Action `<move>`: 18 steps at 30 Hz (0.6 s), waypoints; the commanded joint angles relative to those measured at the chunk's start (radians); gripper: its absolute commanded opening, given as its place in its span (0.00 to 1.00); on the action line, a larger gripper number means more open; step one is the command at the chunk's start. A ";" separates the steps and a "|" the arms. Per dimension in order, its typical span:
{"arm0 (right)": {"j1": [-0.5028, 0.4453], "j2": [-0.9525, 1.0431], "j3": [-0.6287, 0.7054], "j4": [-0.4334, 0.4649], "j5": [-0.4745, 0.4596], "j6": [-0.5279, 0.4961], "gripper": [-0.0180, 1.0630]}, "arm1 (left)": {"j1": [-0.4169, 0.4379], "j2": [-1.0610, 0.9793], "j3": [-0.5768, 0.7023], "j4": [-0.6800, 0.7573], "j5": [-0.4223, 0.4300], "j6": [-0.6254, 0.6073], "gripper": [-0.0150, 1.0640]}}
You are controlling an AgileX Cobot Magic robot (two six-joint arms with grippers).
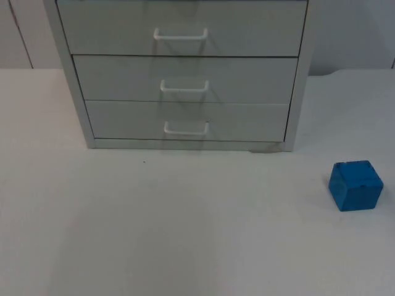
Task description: Open the drawer with the left hand, place the block into the drawer with the right hand, then close the drawer with the left hand.
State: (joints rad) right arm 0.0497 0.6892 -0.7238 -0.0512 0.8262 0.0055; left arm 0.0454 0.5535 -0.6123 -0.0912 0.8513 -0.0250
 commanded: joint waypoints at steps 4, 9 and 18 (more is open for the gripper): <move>-0.005 0.152 -0.004 0.006 -0.038 0.005 0.98 | 0.002 0.161 -0.011 -0.009 -0.082 0.002 0.99; -0.005 0.231 -0.004 0.006 -0.040 0.005 0.98 | 0.002 0.239 -0.011 -0.009 -0.098 0.014 0.99; -0.005 0.253 -0.004 0.006 -0.065 0.010 0.98 | 0.002 0.364 -0.018 -0.062 -0.116 0.164 0.78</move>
State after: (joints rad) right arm 0.0497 0.9420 -0.7238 -0.0512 0.7788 0.0076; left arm 0.0454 0.8934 -0.6188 -0.1170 0.7502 0.0966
